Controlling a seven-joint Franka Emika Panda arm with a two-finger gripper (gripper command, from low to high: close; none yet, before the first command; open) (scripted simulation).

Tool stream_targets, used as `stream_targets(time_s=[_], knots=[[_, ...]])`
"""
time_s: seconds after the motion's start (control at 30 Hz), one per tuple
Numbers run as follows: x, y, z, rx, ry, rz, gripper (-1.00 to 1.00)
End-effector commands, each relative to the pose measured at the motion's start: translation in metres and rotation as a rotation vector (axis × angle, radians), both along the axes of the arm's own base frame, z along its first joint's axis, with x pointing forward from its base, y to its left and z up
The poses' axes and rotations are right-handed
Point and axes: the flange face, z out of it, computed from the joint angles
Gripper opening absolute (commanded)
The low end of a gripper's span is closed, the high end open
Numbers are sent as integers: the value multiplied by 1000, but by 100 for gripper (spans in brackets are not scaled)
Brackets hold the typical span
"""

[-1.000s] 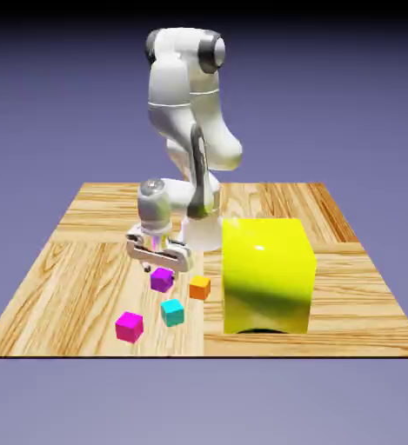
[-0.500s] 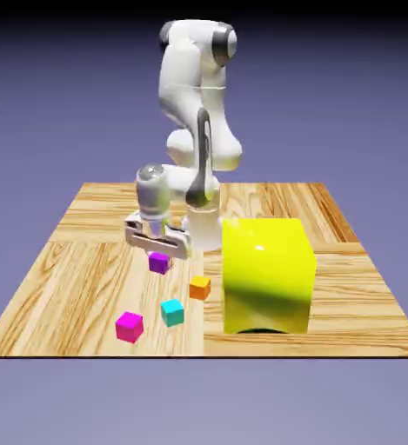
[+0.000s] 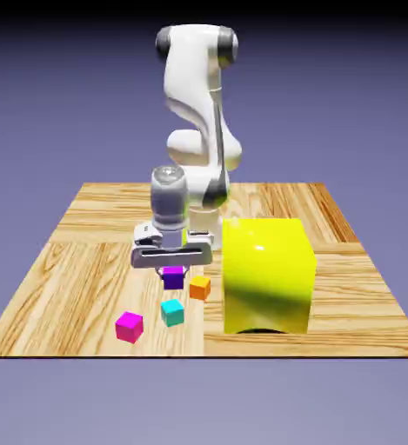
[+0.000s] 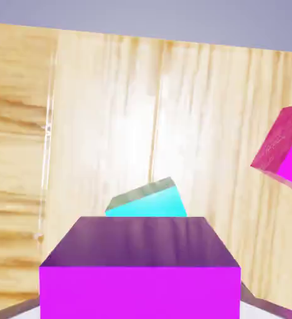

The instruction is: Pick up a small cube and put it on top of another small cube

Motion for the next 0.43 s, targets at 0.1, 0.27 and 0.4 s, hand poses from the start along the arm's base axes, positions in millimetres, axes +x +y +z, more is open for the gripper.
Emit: stream_targets(time_s=[0.1,0.27,0.4], knots=[[-1,0,-22,7,0,-2,-100],[-4,-1,-48,-10,2,-2,-100],[-5,-2,-54,-18,3,-1,100]])
